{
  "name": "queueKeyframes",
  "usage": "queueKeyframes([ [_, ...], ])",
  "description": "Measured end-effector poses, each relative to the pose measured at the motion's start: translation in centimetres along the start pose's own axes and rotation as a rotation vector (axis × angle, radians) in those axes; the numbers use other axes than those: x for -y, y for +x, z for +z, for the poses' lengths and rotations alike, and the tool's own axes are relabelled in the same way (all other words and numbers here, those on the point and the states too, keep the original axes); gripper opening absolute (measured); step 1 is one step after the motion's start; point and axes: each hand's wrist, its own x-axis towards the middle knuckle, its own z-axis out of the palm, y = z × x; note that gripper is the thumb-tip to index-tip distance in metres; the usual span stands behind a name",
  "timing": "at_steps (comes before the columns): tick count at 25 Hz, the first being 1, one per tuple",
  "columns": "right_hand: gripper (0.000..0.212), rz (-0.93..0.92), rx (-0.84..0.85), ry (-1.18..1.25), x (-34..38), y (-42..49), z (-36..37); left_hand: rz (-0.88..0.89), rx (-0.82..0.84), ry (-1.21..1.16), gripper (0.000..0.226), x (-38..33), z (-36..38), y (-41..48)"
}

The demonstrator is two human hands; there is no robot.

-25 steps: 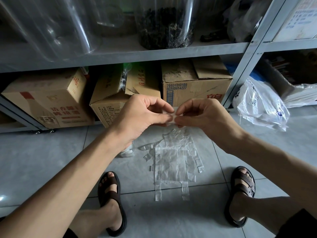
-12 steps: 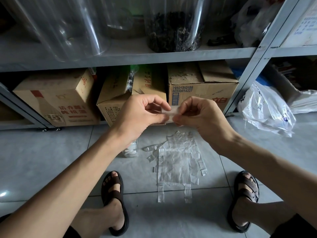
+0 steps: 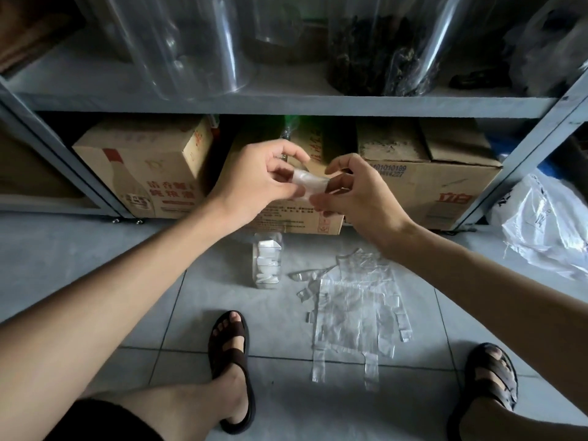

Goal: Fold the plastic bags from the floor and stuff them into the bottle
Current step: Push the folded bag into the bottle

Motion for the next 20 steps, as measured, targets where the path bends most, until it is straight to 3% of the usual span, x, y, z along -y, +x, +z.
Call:
queueKeyframes([
  [3, 0.029, -0.062, 0.034, -0.311, -1.7, 3.0, 2.0, 0.005, 0.013, 0.054, 0.044, 4.4, -0.4, 1.2],
  [8, 0.029, -0.120, 0.160, -0.495, -7.9, 7.9, 6.1, -0.033, 0.001, 0.013, 0.047, 13.5, 1.1, 2.7],
  [11, 0.034, -0.135, 0.166, -0.509, -13.0, 10.7, 8.8, -0.091, 0.055, 0.029, 0.039, 19.5, 1.9, 3.9],
  [14, 0.027, -0.104, 0.110, -0.489, -18.7, 11.9, 11.2, -0.214, 0.088, 0.105, 0.035, 26.0, 2.5, 4.2],
  [20, 0.023, -0.079, 0.199, -0.569, -28.9, 13.2, 16.5, -0.482, 0.005, 0.387, 0.020, 35.5, 4.7, 4.0],
])
